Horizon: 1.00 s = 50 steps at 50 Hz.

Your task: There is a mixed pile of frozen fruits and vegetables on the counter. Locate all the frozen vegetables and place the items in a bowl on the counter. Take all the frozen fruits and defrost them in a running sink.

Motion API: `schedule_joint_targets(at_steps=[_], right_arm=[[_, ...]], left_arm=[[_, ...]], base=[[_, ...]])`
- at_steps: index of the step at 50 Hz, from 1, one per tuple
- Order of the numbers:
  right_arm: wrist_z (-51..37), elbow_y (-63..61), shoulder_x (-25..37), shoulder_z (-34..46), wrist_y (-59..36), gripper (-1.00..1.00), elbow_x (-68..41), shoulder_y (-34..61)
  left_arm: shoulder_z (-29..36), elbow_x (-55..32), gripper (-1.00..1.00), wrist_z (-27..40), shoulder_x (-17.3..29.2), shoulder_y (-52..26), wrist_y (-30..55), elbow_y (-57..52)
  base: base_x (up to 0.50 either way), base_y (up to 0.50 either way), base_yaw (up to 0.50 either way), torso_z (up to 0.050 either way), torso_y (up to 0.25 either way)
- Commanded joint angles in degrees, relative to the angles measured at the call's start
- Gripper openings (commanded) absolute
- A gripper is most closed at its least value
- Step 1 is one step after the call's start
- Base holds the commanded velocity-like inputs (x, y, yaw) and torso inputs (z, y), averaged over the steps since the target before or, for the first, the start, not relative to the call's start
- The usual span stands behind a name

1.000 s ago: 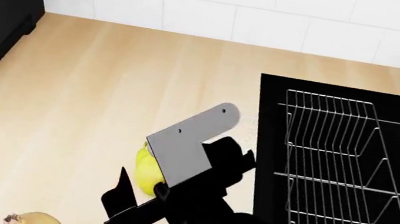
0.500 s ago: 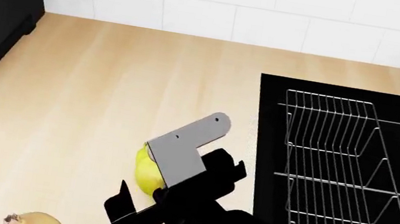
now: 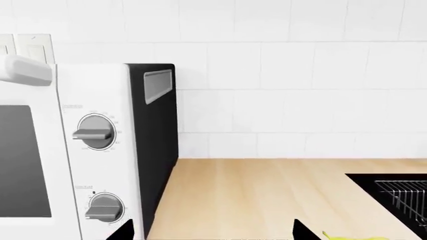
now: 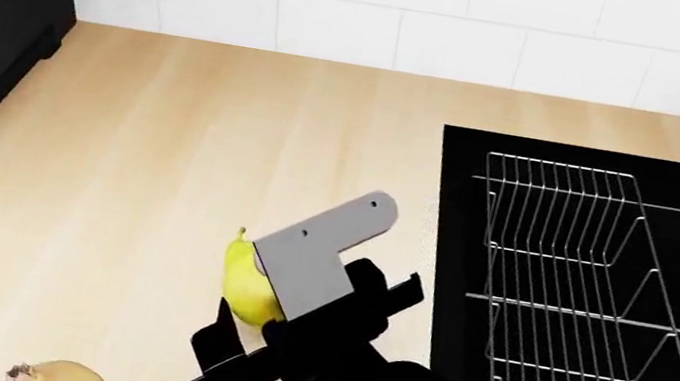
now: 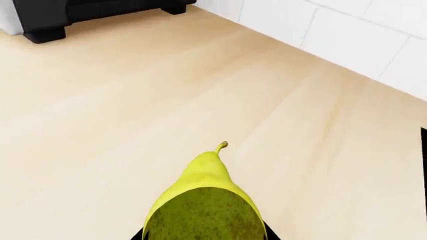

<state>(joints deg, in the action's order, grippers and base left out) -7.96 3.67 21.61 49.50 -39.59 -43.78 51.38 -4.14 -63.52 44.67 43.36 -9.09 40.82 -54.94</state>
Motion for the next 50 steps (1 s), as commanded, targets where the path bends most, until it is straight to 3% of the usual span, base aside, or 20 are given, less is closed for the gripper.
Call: schedule_joint_targets(at_steps=[1,9,10,13,18,22,28,37,50], right_arm=[[-3.0,-11.8,2.6,-4.3,-1.6,-1.0,-0.7,-1.4],[-10.6,-24.3,8.1,-10.8,-2.8,-1.0,-6.6,-5.6],[-11.3,-25.7,8.9,-11.8,-2.6,-1.0,-7.8,-6.8],[-12.7,-27.8,10.5,-13.2,-2.3,-1.0,-8.7,-8.1],[-15.4,-33.3,12.9,-14.8,-4.3,-1.0,-11.4,-7.9],[-17.0,-36.2,14.1,-16.4,-5.5,-1.0,-13.8,-6.7],[-17.8,-37.4,16.1,-18.3,-4.8,-1.0,-14.6,-7.6],[-22.5,-44.1,20.3,-24.0,-3.8,-1.0,-20.6,-9.3],[-24.3,-49.6,24.9,-26.6,-2.9,-1.0,-24.4,-13.1]], left_arm=[[-1.2,0.7,1.0,-1.6,-1.0,0.7,-0.4,-0.6],[-0.2,-0.2,1.0,-2.3,-0.2,0.8,0.2,-0.6],[-1.5,-6.0,1.0,-2.3,0.9,0.4,-0.3,-0.2],[-2.6,-7.7,1.0,-3.0,1.7,1.9,-1.0,-0.7],[-6.4,-12.3,1.0,-2.1,5.4,3.7,-1.9,-2.8],[-5.5,-14.0,1.0,-2.1,8.7,2.4,0.0,-3.1],[-6.9,-26.1,1.0,-0.3,14.4,-0.1,-1.7,-4.2],[-0.5,-23.9,1.0,-1.5,11.0,-1.8,1.1,-2.7],[0.5,-20.4,1.0,-5.1,9.8,4.0,2.0,-3.2]], base=[[0.0,0.0,0.0,0.0,0.0],[0.0,0.0,0.0,0.0,0.0],[0.0,0.0,0.0,0.0,0.0],[0.0,0.0,0.0,0.0,0.0],[0.0,0.0,0.0,0.0,0.002],[0.0,0.0,0.0,0.0,0.0],[0.0,0.0,0.0,0.0,0.0],[0.0,0.0,0.0,0.0,0.0],[0.0,0.0,0.0,0.0,0.0]])
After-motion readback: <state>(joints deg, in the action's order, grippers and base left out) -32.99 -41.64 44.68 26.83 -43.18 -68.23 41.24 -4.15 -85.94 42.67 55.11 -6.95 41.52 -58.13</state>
